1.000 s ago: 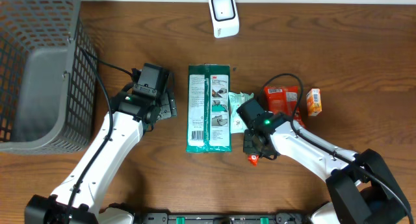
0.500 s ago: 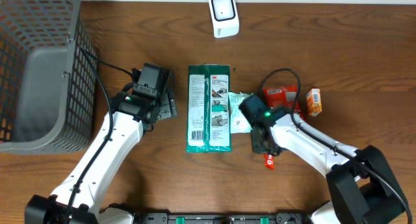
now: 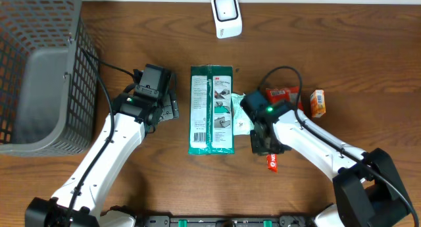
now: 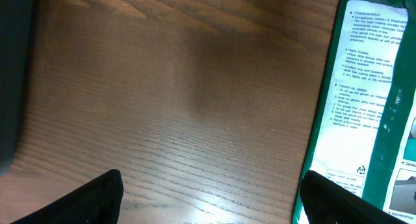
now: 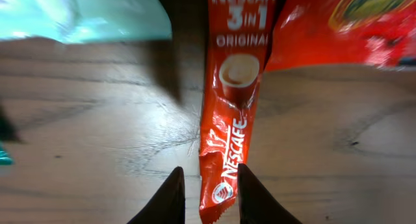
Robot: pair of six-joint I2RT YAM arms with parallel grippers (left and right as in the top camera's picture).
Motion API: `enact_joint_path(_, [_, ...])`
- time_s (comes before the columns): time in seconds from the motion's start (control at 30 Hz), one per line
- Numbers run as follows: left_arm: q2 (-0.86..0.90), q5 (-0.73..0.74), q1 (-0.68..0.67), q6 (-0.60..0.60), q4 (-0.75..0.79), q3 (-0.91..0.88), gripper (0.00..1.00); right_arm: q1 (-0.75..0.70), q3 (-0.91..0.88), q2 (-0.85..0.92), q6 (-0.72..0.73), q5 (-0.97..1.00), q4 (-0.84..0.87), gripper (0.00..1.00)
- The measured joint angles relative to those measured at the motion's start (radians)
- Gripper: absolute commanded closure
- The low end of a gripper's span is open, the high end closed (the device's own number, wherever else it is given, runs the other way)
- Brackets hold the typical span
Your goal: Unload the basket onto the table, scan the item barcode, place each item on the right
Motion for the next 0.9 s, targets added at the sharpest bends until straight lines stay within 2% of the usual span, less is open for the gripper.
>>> enact_joint_path(0.27, [0.000, 0.000, 0.000, 0.000, 0.000, 0.000, 0.12, 0.000, -0.116, 0.001, 0.008, 0.014, 0.115, 0.70])
enact_joint_path(0.63, [0.000, 0.000, 0.000, 0.000, 0.000, 0.000, 0.12, 0.004, -0.154, -0.014, 0.012, 0.047, 0.166, 0.85])
enact_joint_path(0.77, [0.000, 0.000, 0.000, 0.000, 0.000, 0.000, 0.12, 0.004, -0.154, -0.014, 0.014, 0.047, 0.168, 0.83])
enact_joint_path(0.9, [0.000, 0.000, 0.000, 0.000, 0.000, 0.000, 0.12, 0.003, -0.155, -0.014, 0.018, 0.047, 0.166, 0.75])
